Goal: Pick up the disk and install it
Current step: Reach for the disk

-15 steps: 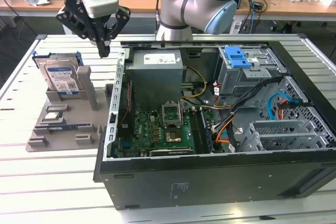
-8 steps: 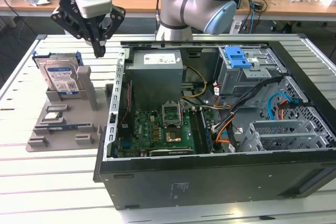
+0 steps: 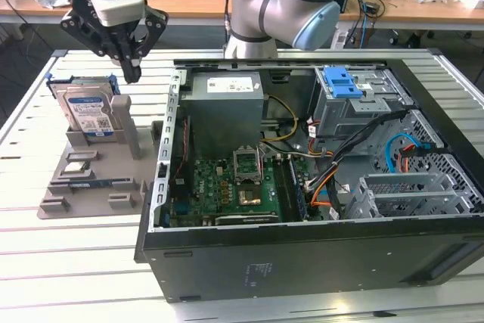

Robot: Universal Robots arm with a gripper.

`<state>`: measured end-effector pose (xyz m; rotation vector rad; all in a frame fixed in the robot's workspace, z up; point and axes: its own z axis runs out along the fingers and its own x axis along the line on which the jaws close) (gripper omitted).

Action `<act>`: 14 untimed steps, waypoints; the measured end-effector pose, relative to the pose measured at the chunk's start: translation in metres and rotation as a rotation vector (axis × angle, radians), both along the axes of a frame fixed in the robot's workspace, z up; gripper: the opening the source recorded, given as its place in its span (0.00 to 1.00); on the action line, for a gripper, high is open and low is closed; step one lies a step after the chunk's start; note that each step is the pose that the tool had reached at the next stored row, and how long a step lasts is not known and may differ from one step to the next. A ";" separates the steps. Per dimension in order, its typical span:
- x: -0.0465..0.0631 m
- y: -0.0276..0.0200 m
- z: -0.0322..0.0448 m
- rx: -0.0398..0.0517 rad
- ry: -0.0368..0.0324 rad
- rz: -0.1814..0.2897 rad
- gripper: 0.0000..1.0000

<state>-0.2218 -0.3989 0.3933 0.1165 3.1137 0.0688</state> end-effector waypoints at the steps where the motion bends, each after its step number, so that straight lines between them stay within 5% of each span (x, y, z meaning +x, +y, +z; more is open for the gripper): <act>1: -0.001 0.0000 0.0000 0.0000 0.0000 0.000 0.10; 14: -0.020 0.0004 -0.0001 0.0001 -0.0001 0.000 0.10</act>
